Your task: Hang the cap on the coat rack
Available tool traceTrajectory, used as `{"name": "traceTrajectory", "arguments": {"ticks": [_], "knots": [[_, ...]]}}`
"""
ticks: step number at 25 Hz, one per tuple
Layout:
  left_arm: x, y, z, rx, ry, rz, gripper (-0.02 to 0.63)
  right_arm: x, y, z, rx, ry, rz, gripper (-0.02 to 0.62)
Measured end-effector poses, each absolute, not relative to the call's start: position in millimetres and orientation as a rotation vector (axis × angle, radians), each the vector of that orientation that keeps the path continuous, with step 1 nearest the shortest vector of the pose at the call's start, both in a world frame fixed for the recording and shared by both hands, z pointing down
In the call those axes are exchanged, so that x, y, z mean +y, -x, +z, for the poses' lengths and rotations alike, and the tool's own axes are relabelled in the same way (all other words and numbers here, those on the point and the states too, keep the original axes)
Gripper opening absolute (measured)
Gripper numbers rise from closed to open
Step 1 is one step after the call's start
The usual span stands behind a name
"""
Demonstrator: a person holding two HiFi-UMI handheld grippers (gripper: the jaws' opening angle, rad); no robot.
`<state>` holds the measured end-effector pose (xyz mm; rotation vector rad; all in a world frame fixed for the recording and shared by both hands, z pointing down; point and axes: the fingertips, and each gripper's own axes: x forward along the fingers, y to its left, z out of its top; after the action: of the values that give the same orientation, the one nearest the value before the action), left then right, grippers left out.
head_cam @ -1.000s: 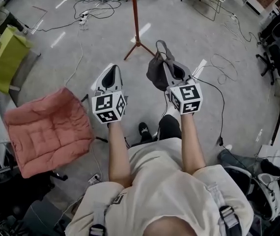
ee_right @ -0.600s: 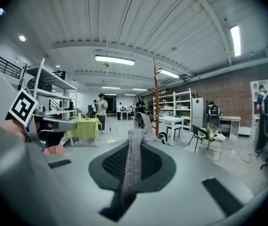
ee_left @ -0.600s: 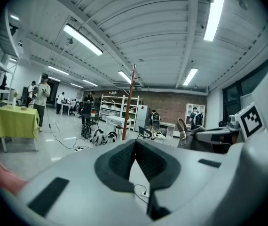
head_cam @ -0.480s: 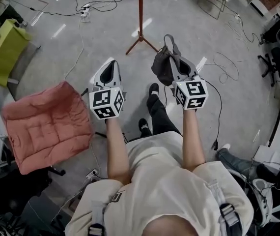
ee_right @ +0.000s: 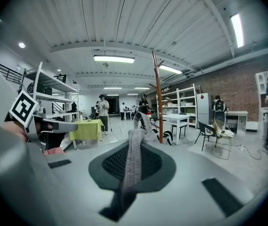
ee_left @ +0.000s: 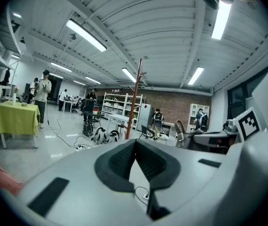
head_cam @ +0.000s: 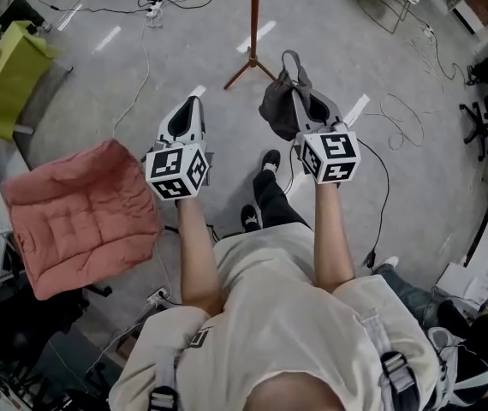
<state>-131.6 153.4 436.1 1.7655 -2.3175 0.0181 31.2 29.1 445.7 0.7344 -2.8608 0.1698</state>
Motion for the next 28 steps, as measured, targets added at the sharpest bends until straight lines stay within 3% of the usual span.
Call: {"name": "traceTrajectory", "arguments": {"ticks": [20, 28], "knots": [[-34.5, 183.1, 412.9, -2.335, -1.84, 0.095, 0.008, -141.0, 44.5, 427.5, -2.936, -0.705, 0.188, 0.009], [-60.8, 211.4, 415.4, -2.395, -1.757, 0.091, 0.008, -189.0, 69.6, 416.4, -2.977, -0.648, 0.156, 0.009]]}}
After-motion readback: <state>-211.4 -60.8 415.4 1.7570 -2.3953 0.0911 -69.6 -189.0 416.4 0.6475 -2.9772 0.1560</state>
